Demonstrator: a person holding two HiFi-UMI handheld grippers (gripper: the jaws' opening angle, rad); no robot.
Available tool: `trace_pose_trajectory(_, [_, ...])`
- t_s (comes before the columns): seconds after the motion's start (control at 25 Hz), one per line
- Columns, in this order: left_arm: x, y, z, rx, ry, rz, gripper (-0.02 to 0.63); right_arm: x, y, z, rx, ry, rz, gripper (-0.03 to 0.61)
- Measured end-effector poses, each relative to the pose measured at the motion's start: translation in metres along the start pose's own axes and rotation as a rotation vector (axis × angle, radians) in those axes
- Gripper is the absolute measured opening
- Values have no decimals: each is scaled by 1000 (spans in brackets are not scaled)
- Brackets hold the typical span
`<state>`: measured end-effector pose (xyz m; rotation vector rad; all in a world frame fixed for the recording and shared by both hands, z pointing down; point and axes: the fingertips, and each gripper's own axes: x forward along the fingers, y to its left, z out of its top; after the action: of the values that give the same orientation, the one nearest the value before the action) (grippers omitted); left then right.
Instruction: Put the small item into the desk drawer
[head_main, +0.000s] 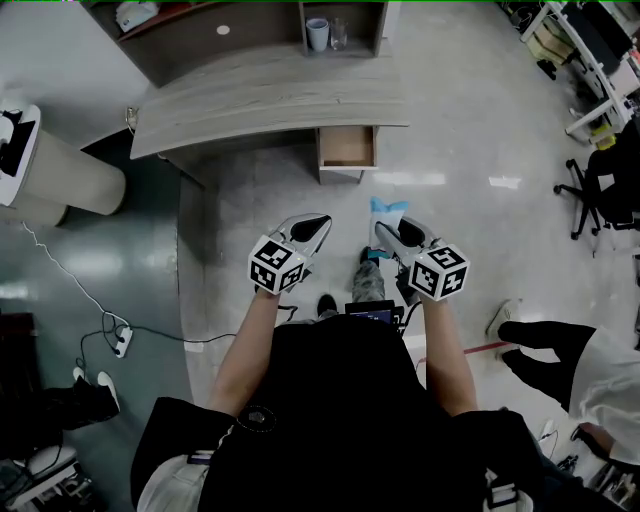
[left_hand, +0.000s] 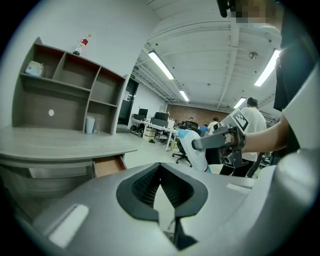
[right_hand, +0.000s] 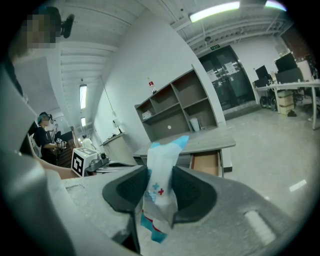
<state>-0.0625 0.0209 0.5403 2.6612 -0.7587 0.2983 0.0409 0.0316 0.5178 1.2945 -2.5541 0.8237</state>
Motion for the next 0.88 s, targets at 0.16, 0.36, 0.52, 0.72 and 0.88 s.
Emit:
trace_pose_trajectory(0.16, [11,14,1,-6,22,24,2,14,-16,4,27,5,23,155])
trace_pose_trajectory(0.36, [35,33,13,-20,31,40,2,33,-37,22,32,20,48,155])
trace_pose_trajectory(0.52, [60,42,24,-30,31,38,2,46,-59,38,33,30,62,155])
trace_pose_trajectory(0.72, [83,61,39,-44,29,56,2,65,-82,57,35,48,81,155])
trace_pose_trajectory(0.88, [97,80,55,-52,15,88,2,80,-96,75,26,62,108,155])
